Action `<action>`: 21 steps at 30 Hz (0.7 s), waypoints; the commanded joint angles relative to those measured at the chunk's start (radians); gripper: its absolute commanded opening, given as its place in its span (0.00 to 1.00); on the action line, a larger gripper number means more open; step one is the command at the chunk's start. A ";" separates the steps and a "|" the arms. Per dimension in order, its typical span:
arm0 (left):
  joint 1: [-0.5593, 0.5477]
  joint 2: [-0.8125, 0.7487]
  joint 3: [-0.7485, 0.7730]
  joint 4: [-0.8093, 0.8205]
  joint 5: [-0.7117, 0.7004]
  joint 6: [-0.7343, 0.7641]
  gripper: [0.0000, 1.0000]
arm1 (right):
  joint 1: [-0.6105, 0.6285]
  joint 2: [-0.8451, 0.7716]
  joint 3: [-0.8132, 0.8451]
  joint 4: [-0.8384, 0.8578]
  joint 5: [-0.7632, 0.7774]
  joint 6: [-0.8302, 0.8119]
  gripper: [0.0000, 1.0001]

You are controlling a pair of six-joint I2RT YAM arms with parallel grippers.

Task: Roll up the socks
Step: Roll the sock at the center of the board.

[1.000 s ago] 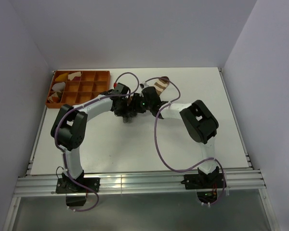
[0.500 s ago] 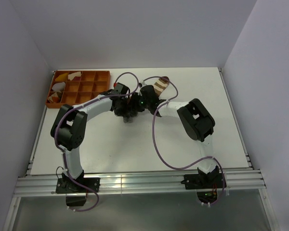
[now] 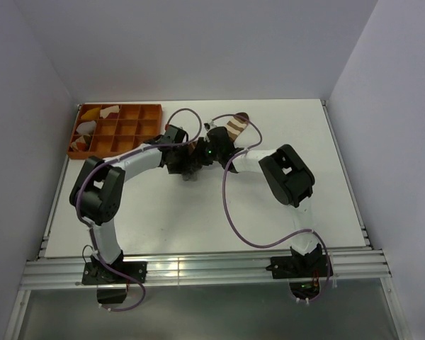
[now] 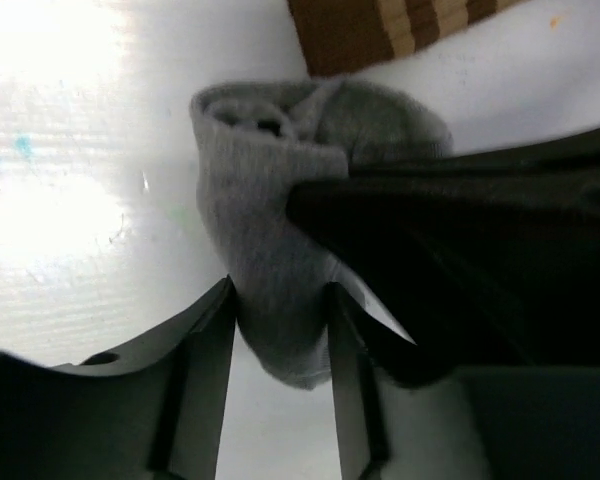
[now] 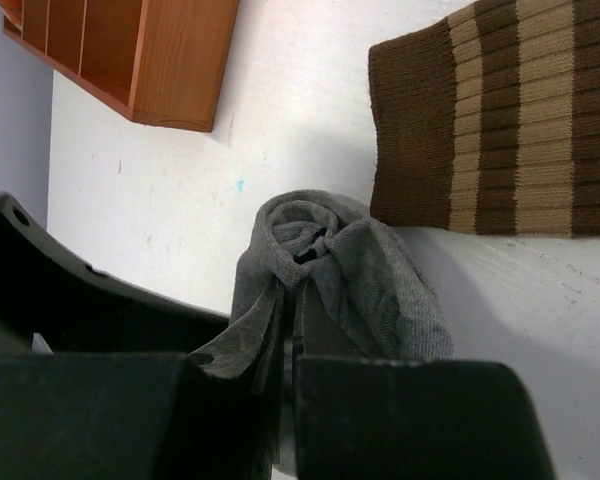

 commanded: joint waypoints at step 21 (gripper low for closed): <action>0.211 -0.165 -0.425 0.629 0.374 -0.261 0.58 | -0.028 0.052 0.024 -0.074 -0.042 -0.038 0.00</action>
